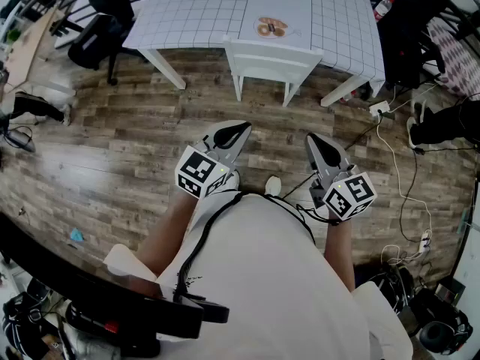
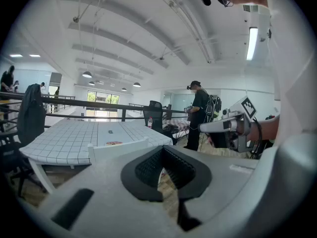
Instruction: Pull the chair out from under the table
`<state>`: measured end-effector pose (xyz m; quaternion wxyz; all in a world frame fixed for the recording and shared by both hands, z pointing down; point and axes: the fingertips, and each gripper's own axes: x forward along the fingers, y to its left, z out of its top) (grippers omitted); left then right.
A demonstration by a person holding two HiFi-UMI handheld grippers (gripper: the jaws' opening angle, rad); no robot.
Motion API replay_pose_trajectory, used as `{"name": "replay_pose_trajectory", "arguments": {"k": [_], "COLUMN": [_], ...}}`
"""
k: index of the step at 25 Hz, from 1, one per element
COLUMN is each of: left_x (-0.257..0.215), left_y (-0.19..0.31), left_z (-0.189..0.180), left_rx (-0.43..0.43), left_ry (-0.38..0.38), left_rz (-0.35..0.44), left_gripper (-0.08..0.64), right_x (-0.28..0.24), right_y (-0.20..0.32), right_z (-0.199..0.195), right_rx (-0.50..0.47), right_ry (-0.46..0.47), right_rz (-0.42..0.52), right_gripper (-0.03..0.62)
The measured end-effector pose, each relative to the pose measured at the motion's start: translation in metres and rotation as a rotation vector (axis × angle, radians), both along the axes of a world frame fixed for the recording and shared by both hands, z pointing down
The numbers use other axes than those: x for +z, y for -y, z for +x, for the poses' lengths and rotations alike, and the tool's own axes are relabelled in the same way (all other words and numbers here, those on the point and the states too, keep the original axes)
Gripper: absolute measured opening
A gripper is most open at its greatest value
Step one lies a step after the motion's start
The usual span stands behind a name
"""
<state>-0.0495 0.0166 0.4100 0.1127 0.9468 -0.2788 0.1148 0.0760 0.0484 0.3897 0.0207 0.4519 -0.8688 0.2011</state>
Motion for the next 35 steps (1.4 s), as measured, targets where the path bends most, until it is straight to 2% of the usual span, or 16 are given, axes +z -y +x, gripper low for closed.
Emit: {"name": "replay_pose_trajectory", "arguments": {"k": [4,7,13,19,25,35], "left_x": [0.006,0.002,0.001,0.008,0.015,0.022], "left_y": [0.001,0.0,-0.002,-0.008,-0.008,-0.008], "left_z": [-0.005,-0.006,-0.024,-0.049,-0.076,-0.114], "left_rx": [0.012,0.02,0.037,0.064,0.08,0.111], "left_ry": [0.018,0.013,-0.02,-0.013,-0.003,0.003], "left_rz": [-0.005,-0.001,-0.016,-0.016,-0.013,-0.018], "left_gripper": [0.006,0.006,0.008,0.008,0.008,0.008], "right_x": [-0.003,-0.006,-0.006,-0.013,-0.007,-0.011], "right_y": [0.003,0.003,-0.001,-0.006,-0.011,-0.013], "right_z": [-0.008,-0.008,-0.017,-0.034,-0.061,-0.083], "right_rx": [-0.013,0.018,0.066,0.103,0.112,0.175], "right_ry": [0.009,0.027,0.085,0.166,0.129,0.13], "right_rz": [0.002,0.007,-0.017,-0.012,-0.006,0.007], "right_gripper": [0.005,0.005,0.006,0.006,0.006,0.006]}}
